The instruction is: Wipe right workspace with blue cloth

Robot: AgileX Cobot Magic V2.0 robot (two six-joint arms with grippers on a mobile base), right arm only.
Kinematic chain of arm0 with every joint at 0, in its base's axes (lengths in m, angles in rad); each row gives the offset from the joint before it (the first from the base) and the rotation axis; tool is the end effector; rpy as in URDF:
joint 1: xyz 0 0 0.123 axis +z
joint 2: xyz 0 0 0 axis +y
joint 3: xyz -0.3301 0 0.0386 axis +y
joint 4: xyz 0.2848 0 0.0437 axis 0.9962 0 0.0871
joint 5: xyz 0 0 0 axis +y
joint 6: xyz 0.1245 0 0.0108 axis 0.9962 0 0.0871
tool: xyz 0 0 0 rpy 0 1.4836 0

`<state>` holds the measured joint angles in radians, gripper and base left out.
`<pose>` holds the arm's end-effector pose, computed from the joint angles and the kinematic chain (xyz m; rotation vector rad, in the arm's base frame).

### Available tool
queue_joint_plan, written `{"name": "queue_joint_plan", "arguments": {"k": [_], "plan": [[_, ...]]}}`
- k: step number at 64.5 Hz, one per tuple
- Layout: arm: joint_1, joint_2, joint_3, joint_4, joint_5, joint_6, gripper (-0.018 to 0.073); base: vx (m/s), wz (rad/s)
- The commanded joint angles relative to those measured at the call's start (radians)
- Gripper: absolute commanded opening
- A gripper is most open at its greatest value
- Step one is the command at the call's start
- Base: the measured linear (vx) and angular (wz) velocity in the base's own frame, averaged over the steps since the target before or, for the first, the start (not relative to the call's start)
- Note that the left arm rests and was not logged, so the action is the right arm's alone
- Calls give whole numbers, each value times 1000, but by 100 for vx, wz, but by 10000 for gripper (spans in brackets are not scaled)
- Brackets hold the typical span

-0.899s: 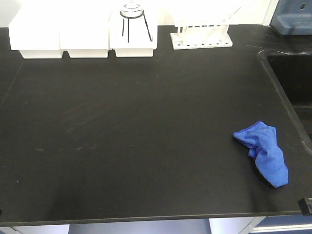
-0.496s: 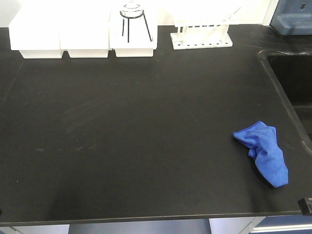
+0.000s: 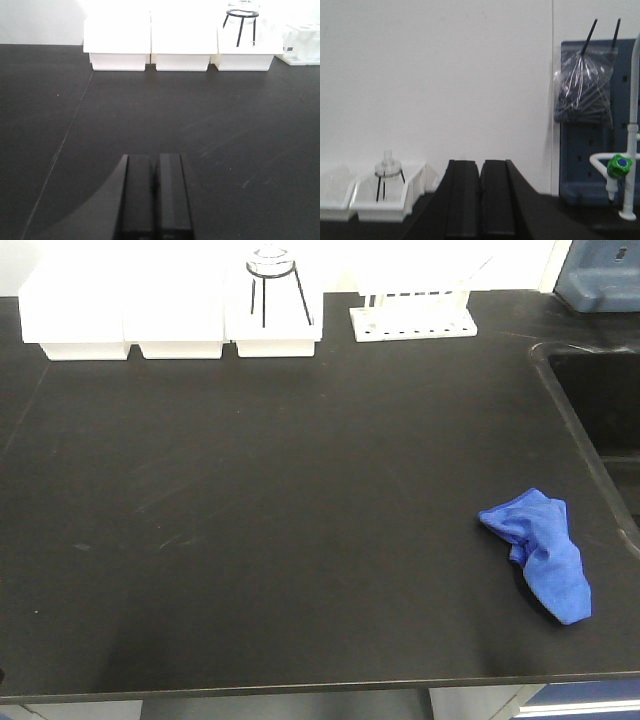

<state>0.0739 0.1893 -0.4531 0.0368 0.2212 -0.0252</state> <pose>0.0703 0.0062 0.3556 -0.0522 1.4403 0.0752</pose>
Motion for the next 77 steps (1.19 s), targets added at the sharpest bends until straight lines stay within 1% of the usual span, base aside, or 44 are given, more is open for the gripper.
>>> {"name": "queue_joint_plan", "arguments": {"k": [1, 7, 10, 14, 24, 29, 34, 39, 45, 51, 61, 67, 72, 77], "plan": [[-1, 182, -214, -56, 244, -4, -8, 0, 0], [-1, 384, -364, -98, 487, 34, -8, 0, 0], [-1, 461, -423, -102, 577, 37, -8, 0, 0], [-1, 565, -470, -102, 646, 37, -8, 0, 0], [-1, 770, -516, -92, 678, 38, -8, 0, 0], [-1, 843, -511, -88, 681, 10, -6, 0, 0], [-1, 917, -511, -116, 684, 3, 1, 0, 0], [-1, 988, -511, -135, 686, 3, 26, 0, 0], [-1, 1057, -511, -138, 686, -1, 81, 0, 0], [-1, 1123, -511, -138, 682, -1, 167, 0, 0], [-1, 1227, -511, -138, 659, 3, 380, 0, 0], [-1, 1278, -511, -139, 628, 3, 489, 0, 0], [-1, 1321, -511, -139, 591, 3, 540, 0, 0], [-1, 1363, -511, -139, 551, 3, 568, 0, 0]]}}
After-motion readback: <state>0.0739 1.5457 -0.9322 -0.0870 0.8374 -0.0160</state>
